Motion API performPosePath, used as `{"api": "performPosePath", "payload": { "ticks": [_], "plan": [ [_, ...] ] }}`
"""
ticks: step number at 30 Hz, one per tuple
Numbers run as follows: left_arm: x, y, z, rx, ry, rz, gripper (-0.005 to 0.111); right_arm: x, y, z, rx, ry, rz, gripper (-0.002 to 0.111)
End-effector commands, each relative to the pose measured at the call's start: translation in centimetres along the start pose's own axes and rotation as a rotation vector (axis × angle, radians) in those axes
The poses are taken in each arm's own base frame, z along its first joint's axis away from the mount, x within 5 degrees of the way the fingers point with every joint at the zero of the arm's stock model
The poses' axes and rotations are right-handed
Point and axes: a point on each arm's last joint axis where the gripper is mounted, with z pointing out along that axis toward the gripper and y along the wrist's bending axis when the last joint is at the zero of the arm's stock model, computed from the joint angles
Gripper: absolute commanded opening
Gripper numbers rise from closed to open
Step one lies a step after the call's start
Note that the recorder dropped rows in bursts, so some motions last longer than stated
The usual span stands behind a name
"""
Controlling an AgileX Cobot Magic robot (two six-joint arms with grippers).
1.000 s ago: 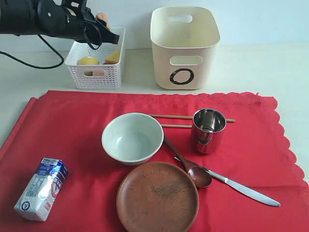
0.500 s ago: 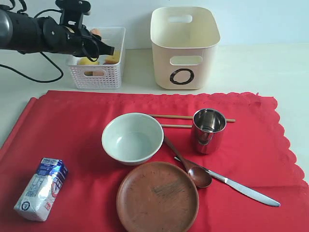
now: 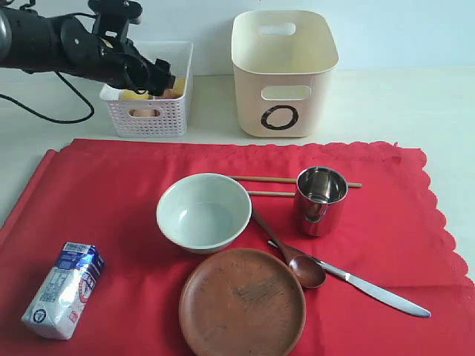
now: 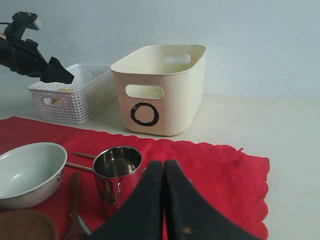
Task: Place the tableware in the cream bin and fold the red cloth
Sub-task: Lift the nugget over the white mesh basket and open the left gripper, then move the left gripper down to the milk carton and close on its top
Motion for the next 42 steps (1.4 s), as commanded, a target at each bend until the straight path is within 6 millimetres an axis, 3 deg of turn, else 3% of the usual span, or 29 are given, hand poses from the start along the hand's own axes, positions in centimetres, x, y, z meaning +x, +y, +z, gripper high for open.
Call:
{"api": "performPosePath", "payload": {
  "ticks": [1, 8, 14, 17, 20, 28, 33, 42],
  "plan": [
    [-2.1, 0.0, -4.0, 0.032, 0.051, 0.041, 0.082, 0.1, 0.0, 0.0, -0.002, -0.006, 0.0, 0.0],
    [-3.6, -0.5, -11.5, 0.11, 0.241, 0.087, 0.082, 0.1, 0.0, 0.0, -0.002, -0.006, 0.0, 0.0],
    [-3.3, -1.1, -14.4, 0.183, 0.367, 0.062, 0.082, 0.1, 0.0, 0.0, -0.002, -0.006, 0.0, 0.0],
    [-2.3, -1.5, -15.2, 0.219, 0.496, 0.013, 0.08, 0.1, 0.0, 0.0, -0.002, -0.006, 0.0, 0.0],
    [-1.1, -1.8, -15.6, 0.253, 0.606, -0.009, 0.068, 0.1, 0.0, 0.0, -0.002, -0.006, 0.0, 0.0],
    [3.7, -2.3, -15.0, 0.26, 0.776, -0.059, 0.001, 0.1, 0.0, 0.0, -0.002, -0.006, 0.0, 0.0],
    [6.4, -2.3, -14.5, 0.182, 0.762, -0.149, 0.0, 0.1, 0.0, 0.0, -0.002, -0.006, 0.0, 0.0],
    [9.6, -2.8, -15.8, 0.176, 0.77, -0.2, 0.0, 0.1, 0.0, 0.0, -0.002, -0.004, 0.0, 0.0]
  ]
}}
